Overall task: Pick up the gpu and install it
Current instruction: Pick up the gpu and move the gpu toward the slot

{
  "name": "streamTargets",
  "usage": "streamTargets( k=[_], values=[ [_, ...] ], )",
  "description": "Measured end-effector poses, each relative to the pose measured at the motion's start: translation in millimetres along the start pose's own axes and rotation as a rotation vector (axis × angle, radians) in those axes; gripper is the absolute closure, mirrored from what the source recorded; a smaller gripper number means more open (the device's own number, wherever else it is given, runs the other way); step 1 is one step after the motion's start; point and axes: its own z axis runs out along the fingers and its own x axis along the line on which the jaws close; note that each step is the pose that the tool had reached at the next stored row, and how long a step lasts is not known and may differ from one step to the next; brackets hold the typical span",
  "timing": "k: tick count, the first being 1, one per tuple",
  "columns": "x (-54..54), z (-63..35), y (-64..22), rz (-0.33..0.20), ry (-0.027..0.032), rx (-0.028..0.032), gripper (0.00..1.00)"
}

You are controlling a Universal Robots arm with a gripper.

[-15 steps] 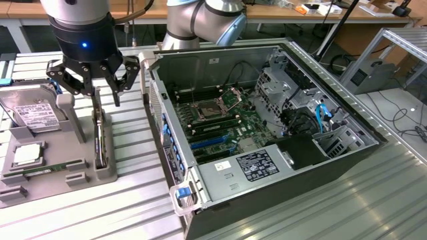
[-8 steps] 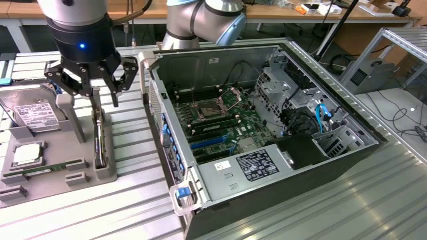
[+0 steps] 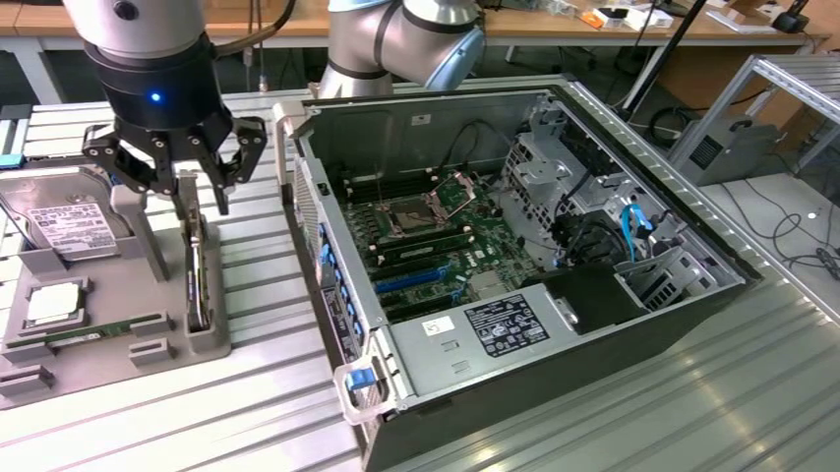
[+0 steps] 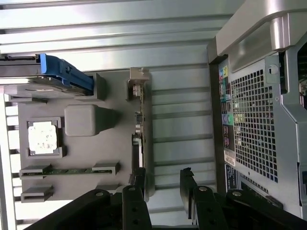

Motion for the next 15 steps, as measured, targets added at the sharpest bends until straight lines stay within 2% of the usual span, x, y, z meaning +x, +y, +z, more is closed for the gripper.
streamTargets(
  k=[15],
  values=[
    [6.0, 4.8, -0.6, 0.0, -0.0002, -0.0001, 0.58]
  ],
)
